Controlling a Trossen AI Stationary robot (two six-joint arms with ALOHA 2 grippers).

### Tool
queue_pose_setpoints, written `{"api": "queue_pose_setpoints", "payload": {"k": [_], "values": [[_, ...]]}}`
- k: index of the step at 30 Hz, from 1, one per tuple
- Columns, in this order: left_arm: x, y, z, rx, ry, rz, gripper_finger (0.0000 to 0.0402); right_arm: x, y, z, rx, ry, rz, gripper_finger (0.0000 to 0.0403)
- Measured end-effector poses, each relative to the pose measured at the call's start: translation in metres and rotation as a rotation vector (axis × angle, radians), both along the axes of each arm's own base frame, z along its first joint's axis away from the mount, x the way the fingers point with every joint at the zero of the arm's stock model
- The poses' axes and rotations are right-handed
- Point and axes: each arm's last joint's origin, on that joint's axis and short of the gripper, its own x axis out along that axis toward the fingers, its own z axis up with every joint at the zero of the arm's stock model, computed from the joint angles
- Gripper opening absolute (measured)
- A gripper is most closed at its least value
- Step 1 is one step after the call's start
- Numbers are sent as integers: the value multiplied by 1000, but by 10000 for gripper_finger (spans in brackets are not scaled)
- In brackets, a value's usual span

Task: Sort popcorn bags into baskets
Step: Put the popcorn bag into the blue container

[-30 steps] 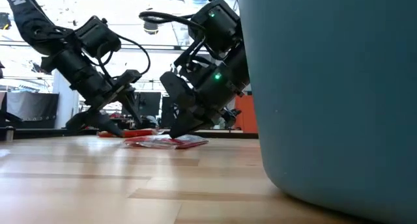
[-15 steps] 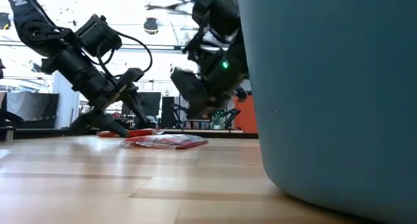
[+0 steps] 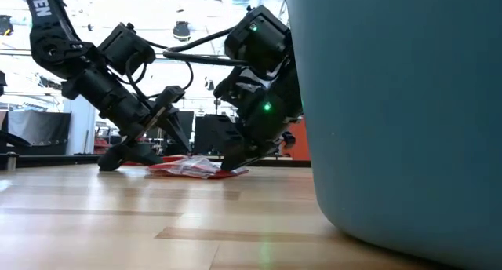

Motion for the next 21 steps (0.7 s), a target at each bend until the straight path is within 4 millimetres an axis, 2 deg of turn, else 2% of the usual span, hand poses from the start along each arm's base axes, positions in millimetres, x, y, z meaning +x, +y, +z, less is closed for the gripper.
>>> {"api": "queue_pose_setpoints", "payload": {"k": [5,15,18,21], "values": [[5,0,2,-12,4,-20,231,1,-3,0,15,-14,4,26],[17,-5,0,-22,27,-66,230,6,-7,2,52,-63,36,16],[21,-7,0,-16,31,-82,217,6,-8,2,53,-67,35,27],[24,-8,2,-11,31,-90,185,6,-9,2,57,-63,38,29]]}}
